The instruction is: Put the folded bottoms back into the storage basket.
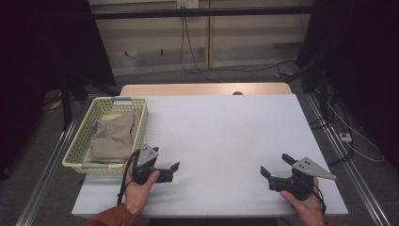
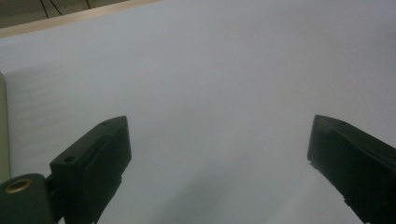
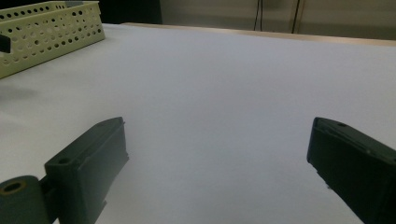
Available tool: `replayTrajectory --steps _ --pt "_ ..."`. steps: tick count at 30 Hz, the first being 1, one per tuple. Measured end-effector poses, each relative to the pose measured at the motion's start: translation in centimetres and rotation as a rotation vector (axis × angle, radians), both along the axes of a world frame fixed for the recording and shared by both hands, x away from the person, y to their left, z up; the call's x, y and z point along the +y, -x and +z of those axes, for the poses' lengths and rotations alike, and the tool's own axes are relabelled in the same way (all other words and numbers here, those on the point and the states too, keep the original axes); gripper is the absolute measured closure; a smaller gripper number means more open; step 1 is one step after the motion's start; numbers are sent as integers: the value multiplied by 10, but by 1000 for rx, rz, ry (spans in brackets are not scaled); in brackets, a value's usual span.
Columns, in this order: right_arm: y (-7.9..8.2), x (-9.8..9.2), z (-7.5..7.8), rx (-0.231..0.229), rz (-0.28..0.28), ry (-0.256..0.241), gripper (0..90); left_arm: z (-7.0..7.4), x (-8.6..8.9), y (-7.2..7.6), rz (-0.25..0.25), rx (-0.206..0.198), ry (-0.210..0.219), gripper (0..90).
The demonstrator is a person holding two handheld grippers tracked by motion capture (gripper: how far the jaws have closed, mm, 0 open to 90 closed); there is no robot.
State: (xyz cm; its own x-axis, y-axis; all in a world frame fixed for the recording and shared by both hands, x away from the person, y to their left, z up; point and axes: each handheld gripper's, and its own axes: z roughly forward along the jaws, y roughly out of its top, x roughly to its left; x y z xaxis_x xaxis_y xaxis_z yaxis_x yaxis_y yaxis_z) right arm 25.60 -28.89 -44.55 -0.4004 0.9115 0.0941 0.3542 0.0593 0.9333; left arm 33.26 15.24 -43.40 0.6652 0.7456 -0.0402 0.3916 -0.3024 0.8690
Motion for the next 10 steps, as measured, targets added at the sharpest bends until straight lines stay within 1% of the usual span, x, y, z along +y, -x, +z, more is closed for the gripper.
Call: replayTrajectory --steps 1,2,4,7,9,10 --pt "0 0 0 -3 -1 -2 44 0 0 1 4 -9 4 60" --pt "0 0 0 -4 -3 -2 45 0 1 2 11 -21 -4 56" --pt "0 -1 0 -3 -6 -3 44 -1 1 2 13 -14 8 53" --pt "0 -1 0 -2 -9 -7 45 -2 2 1 12 -14 -10 53" --pt "0 -1 0 0 -4 1 45 -2 2 1 15 -9 -9 53" --pt "0 -1 0 -1 -7 -4 45 -2 2 1 15 -9 -9 53"
